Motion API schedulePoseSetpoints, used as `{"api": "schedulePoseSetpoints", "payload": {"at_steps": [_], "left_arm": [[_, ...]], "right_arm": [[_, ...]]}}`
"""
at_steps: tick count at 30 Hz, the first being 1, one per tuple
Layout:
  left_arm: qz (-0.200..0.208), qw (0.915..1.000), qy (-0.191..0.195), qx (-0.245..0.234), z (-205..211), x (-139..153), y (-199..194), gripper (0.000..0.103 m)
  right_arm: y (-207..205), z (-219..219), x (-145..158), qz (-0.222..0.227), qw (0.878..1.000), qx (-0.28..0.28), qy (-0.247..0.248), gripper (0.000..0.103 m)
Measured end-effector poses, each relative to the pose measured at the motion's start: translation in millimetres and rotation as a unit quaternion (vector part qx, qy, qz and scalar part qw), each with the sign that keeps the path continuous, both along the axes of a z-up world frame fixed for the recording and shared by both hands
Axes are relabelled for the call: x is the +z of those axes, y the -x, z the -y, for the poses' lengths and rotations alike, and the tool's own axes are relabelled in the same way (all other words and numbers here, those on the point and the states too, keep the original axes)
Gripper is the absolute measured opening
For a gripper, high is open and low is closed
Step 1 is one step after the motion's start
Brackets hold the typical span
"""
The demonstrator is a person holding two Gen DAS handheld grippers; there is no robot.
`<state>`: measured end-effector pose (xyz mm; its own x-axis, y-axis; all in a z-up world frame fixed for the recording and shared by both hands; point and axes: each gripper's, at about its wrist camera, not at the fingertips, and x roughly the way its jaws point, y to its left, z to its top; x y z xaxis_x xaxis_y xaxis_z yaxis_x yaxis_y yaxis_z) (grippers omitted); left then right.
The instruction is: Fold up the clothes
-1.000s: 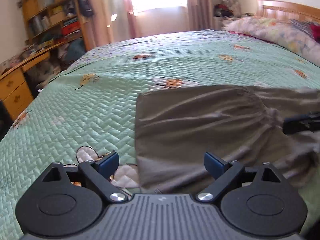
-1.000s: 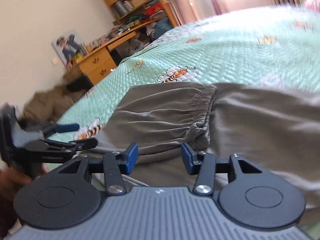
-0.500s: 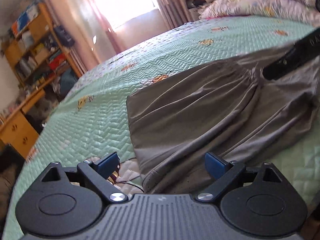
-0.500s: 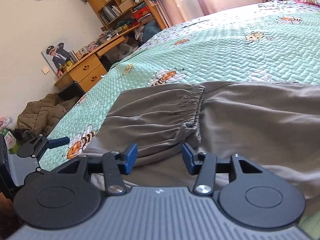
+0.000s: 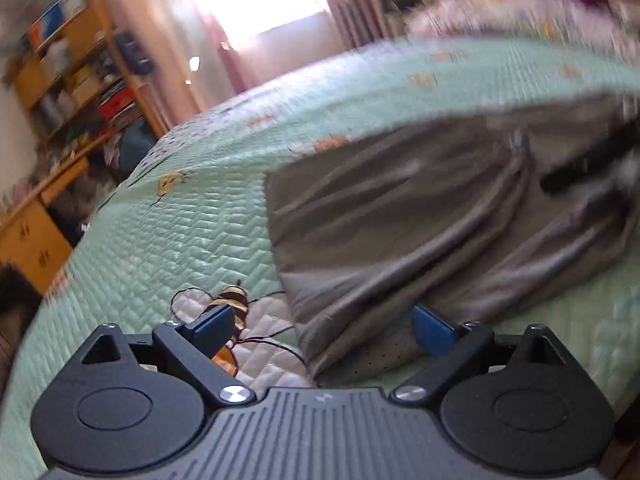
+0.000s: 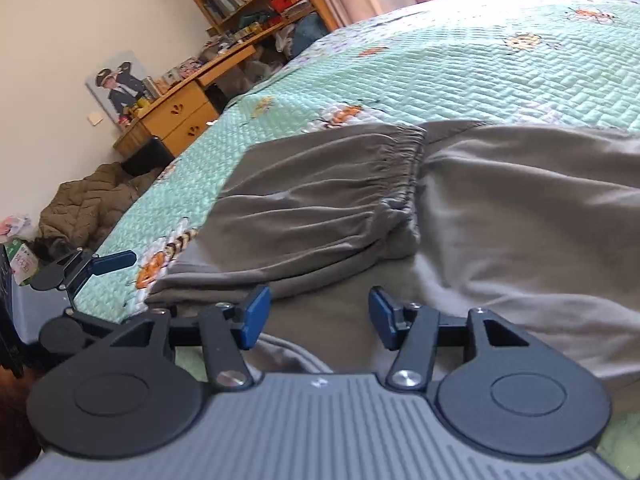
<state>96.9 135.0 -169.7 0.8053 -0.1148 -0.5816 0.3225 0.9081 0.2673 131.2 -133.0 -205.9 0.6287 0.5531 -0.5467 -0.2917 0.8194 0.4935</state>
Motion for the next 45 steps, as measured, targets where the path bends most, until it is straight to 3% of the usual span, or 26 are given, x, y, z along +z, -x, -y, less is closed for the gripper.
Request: {"api": "schedulePoseSetpoints", "payload": {"at_steps": [2,4,6,8,10,11,15,20,22,26,31,34,35,37,38,39,45], "left_arm": [[0.007,0.9977,0.063,0.025,-23,9,8,0.096],[0.012,0.9892,0.124,0.078,-50,12,13,0.096],[0.009,0.9741,0.184,0.132,-78,11,14,0.096],[-0.001,0.9544,0.240,0.178,-105,9,12,0.096],[-0.013,0.9448,0.264,0.193,-119,5,6,0.095],[-0.013,0.9464,0.259,0.192,-121,6,3,0.095],[-0.014,0.9658,0.210,0.151,-112,14,-24,0.095],[-0.070,0.9827,0.162,0.055,-96,22,-95,0.095],[-0.094,0.9855,0.139,0.024,-88,21,-123,0.095],[-0.148,0.9856,0.079,0.017,-65,-4,-164,0.087],[-0.167,0.9852,0.038,-0.003,-52,-21,-170,0.091],[-0.181,0.9829,0.037,0.002,-53,-25,-176,0.100],[-0.182,0.9826,0.037,0.003,-53,-26,-177,0.101],[-0.180,0.9828,0.038,0.007,-53,-27,-176,0.102],[-0.178,0.9832,0.040,0.009,-53,-27,-175,0.102],[-0.175,0.9836,0.042,0.010,-54,-26,-174,0.102],[-0.133,0.9871,0.082,0.033,-72,-15,-143,0.093]], "right_arm": [[-2,-8,8,0.006,1.000,0.025,-0.001,0.057],[-6,-26,17,0.018,0.998,0.066,0.005,0.057],[-13,-57,29,0.040,0.990,0.133,0.033,0.057],[-23,-95,36,0.053,0.974,0.211,0.058,0.056],[-37,-133,39,0.058,0.958,0.270,0.077,0.057],[-45,-148,39,0.058,0.952,0.289,0.085,0.057],[-69,-192,33,0.043,0.934,0.333,0.123,0.057],[-72,-203,37,0.047,0.910,0.380,0.158,0.057],[-74,-206,38,0.043,0.907,0.389,0.158,0.057],[-74,-217,34,0.038,0.893,0.416,0.169,0.057],[-68,-230,26,0.032,0.872,0.450,0.191,0.059],[-48,-237,28,0.024,0.817,0.526,0.234,0.066],[-46,-236,30,0.011,0.804,0.541,0.245,0.066],[-46,-231,35,-0.038,0.791,0.571,0.216,0.061],[-42,-228,38,-0.031,0.792,0.571,0.213,0.061],[-40,-224,42,-0.015,0.801,0.558,0.215,0.062],[-71,-171,62,-0.031,0.886,0.460,0.052,0.062]]}}
